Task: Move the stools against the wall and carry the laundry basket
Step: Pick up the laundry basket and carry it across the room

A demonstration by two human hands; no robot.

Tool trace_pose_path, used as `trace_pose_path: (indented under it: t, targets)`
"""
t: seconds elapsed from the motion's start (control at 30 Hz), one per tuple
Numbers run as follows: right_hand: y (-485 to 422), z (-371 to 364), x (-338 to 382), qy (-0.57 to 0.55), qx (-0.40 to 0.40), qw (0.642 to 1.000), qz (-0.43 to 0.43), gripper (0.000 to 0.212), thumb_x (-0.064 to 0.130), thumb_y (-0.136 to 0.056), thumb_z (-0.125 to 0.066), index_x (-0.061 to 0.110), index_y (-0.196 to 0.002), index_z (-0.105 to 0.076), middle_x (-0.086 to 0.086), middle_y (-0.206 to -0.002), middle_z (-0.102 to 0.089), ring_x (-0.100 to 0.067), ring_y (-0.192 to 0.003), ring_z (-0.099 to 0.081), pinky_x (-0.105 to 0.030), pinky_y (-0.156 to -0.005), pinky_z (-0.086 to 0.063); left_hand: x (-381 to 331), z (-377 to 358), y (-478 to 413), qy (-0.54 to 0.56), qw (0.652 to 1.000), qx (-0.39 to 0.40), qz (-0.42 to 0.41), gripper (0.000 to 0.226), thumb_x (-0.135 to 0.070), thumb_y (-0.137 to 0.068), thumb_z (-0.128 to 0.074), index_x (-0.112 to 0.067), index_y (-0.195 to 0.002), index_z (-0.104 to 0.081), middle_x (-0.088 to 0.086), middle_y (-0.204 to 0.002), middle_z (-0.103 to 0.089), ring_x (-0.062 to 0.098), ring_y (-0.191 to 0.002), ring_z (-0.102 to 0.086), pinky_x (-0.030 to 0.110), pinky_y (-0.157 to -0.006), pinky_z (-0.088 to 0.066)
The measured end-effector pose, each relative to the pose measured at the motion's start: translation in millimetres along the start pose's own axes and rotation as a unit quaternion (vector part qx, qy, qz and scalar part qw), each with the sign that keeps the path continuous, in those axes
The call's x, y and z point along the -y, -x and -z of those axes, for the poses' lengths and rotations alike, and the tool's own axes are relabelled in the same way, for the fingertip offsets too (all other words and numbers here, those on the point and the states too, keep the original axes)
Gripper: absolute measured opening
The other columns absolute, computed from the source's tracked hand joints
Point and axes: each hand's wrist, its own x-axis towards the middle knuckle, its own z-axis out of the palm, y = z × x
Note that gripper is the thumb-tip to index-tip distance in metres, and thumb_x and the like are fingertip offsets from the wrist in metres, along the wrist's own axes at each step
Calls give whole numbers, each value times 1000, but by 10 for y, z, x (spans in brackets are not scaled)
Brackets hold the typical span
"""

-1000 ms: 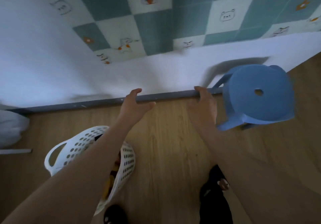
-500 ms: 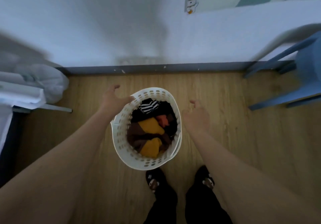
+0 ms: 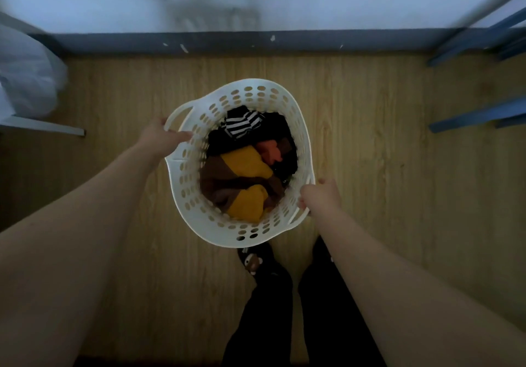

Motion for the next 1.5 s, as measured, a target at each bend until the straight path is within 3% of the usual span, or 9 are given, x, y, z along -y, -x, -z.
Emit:
trace_pose_path:
  t: [0.1, 0.17, 0.37, 0.57, 0.83, 1.03, 1.3, 1.4, 1.5]
  targets:
    - [-36, -9, 18, -17, 14, 1000, 3, 29, 3, -86, -48, 13, -112, -57, -7, -93, -63, -25, -88, -65, -41, -82, -57, -25, -26, -18, 7, 1000, -3, -1, 47, -26, -87, -66, -6, -128, -55, 0, -95, -60, 10, -73, -54, 24, -63, -41]
    - [16, 30, 47, -16, 6, 1000, 19, 22, 3, -86, -48, 20, -99, -54, -1, -82, -60, -23, -83, -65, -35, -72, -56, -52, -35, 18, 7, 1000, 2, -3, 42, -27, -88, -64, -4, -124, -58, -2, -85, -58, 15, -78, -55, 30, -72, -42]
    - [298, 371, 260, -38, -59, 996, 51, 30, 8, -82, -49, 9, -108, -63, -11, -95, -67, -29, -88, -67, -39, -75, -57, -283, 44, 315, 30, 999, -29, -7, 40, -27, -86, -64, -1, -117, -62, 9, -97, -64, 27, -96, -61, 39, -82, -49]
    - [698, 923, 346, -83, -125, 985, 80, 15, 10, -82, -51, 14, -87, -64, -4, -70, -60, -18, -58, -56, -23, -49, -43, -785, 87, 838, 51, 996, -51, -52, 18, -29, -83, -63, -11, -83, -65, 4, -71, -62, 17, -64, -59, 32, -64, -50]
    - [1254, 1967, 118, -192, -188, 961, 69, 16, 7, -80, -49, 22, -78, -49, 3, -64, -47, -14, -51, -46, -18, -36, -32, -1681, -251, 1820, 3, 988, -45, -149, 29, -33, -81, -57, -12, -64, -48, 5, -63, -44, 17, -53, -39, 30, -51, -34]
    - [1549, 3028, -275, -274, -257, 925, 63, 31, 12, -81, -49, 16, -108, -66, -7, -94, -64, -15, -63, -54, -20, -49, -35, -2453, -901, 2732, 56, 977, 8, -206, 30, -27, -75, -67, -12, -60, -46, 9, -64, -47, 23, -71, -49, 37, -65, -38]
    - [1687, 4630, -1076, -352, -321, 879, 18, 20, 4, -72, -44, 16, -59, -53, 0, -61, -50, -16, -48, -42, -19, -42, -31, -3191, -2271, 3965, 27, 964, 81, -253, 30, -31, -81, -68, -12, -68, -49, 12, -72, -47, 22, -75, -46, 35, -68, -41]
    - [1709, 5393, -1514, -385, -344, 856, -5, 24, 3, -72, -44, 17, -54, -49, 0, -59, -50, -16, -47, -43, -19, -42, -33, -3465, -2985, 4564, 4, 960, 106, -258, 32, -33, -82, -68, -5, -93, -61, 13, -85, -54, 24, -82, -50, 37, -79, -49]
    - [1726, 6022, -1870, -390, -358, 848, -15, 24, 2, -70, -42, 18, -51, -43, 0, -54, -46, -17, -45, -38, -20, -42, -29, -3693, -3538, 5055, -7, 954, 126, -272, 24, -26, -81, -68, -6, -83, -58, 13, -86, -52, 23, -81, -48, 35, -76, -45]
